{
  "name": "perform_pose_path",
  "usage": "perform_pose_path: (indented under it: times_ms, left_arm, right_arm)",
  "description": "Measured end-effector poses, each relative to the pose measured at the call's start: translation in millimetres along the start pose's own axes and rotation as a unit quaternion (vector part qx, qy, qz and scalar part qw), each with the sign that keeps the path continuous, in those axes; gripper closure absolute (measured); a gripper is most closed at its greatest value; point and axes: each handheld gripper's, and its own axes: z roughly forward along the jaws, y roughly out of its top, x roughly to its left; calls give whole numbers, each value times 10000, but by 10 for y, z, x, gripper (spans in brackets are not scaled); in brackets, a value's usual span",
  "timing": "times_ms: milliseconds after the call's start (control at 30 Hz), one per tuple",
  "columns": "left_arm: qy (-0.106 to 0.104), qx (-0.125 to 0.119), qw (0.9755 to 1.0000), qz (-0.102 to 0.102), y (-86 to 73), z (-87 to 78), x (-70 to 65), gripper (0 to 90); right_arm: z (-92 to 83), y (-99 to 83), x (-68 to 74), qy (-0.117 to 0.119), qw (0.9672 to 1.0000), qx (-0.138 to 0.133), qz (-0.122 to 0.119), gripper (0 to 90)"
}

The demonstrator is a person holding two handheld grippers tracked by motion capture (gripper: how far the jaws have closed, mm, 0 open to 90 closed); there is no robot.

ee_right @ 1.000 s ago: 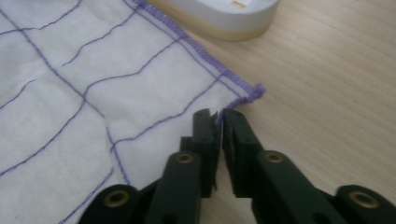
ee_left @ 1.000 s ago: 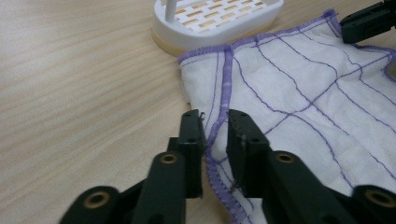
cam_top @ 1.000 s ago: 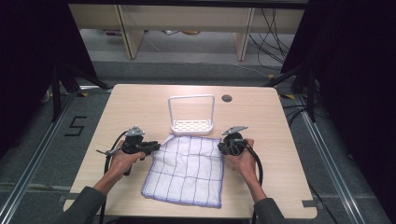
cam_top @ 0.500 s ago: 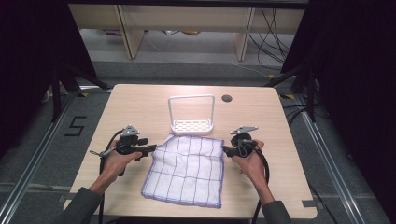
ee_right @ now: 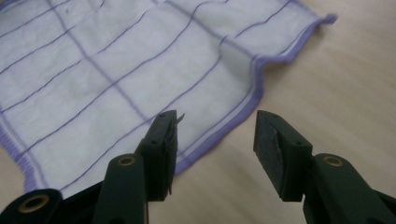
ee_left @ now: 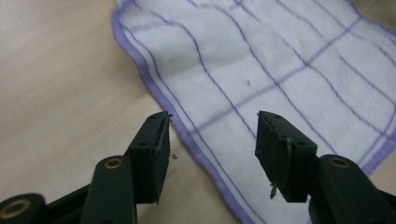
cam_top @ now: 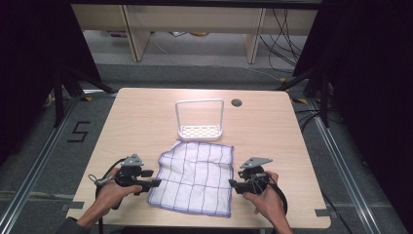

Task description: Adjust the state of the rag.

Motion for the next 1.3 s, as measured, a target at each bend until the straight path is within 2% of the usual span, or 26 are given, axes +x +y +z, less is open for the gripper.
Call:
perform_pose_path:
  times_ms: [33,100,133,167,200,233,300,333,400,433,567,600,633,767,800,867,900,933,967,1033,1067,1133,1200,1233,1267,1300]
  left_arm:
    - [-36,21,10000,-26,-36,7,-40,448]
    - [-62,43,9999,70,-87,-15,-96,460]
    - [-41,63,9999,117,-104,-35,-123,466]
    - [6,156,9996,252,-113,-65,-130,471]
    - [64,123,9996,247,-126,-80,-152,472]
    - [62,108,9995,282,-138,-104,-168,474]
    - [62,23,9997,246,-162,-136,-217,479]
    - [86,21,9996,284,-172,-149,-237,484]
    - [81,15,9995,302,-197,-162,-287,486]
    - [83,76,9989,448,-208,-167,-305,489]
    - [161,226,9978,603,-237,-124,-309,521]
    - [179,260,9974,653,-240,-113,-304,540]
    - [211,284,9969,709,-245,-96,-310,560]
    - [182,291,9950,939,-250,-72,-353,695]
    - [156,298,9948,967,-252,-69,-367,735]
    - [119,294,9937,1073,-259,-64,-403,834]
    - [104,303,9932,1121,-260,-63,-424,847]
    - [6,311,9937,1077,-265,-58,-454,855]
    - [-16,318,9929,1145,-264,-53,-462,859]
    - [-134,328,9920,1209,-269,-46,-518,860]
    - [-252,325,9929,1116,-279,-36,-557,859]
    - [-377,278,9923,1144,-287,-20,-627,859]
    - [-417,336,9909,1232,-288,-7,-672,853]
    - [-431,330,9919,1145,-281,-2,-674,844]
    - [-460,304,9926,1084,-276,2,-667,759]
    - [-475,281,9934,1009,-273,-2,-663,716]
  right_arm:
    - [-10,-36,56,46,10000,41,-24,501]
    - [-37,-119,217,172,9997,52,-141,502]
    - [-46,-143,255,187,9995,9,-267,504]
    - [-79,-173,317,230,9994,119,-236,512]
    - [-81,-210,354,257,9993,46,-275,512]
    - [-80,-245,378,273,9990,-21,-347,512]
    - [-104,-304,438,301,9990,121,-312,512]
    - [-92,-329,442,328,9984,88,-447,512]
    - [-73,-367,472,358,9982,109,-477,512]
    - [-62,-378,490,367,9979,175,-511,512]
    - [12,-396,555,281,9966,263,-727,537]
    - [31,-396,560,306,9956,212,-864,562]
    - [34,-400,581,219,9959,218,-849,589]
    - [35,-408,598,281,9944,204,-997,803]
    - [17,-407,605,364,9941,287,-977,841]
    - [12,-416,586,415,9943,273,-947,884]
    - [-4,-418,581,407,9945,288,-922,888]
    - [-17,-421,567,404,9943,298,-943,890]
    - [-33,-432,553,401,9946,294,-914,892]
    - [-62,-448,530,384,9952,271,-860,892]
    - [-95,-454,508,397,9948,341,-868,893]
    - [-118,-486,472,390,9943,350,-928,892]
    - [-160,-535,459,322,9958,330,-793,891]
    - [-170,-543,455,349,9960,357,-740,890]
    - [-179,-560,444,384,9971,270,-597,866]
    - [-178,-561,440,366,9976,222,-549,823]
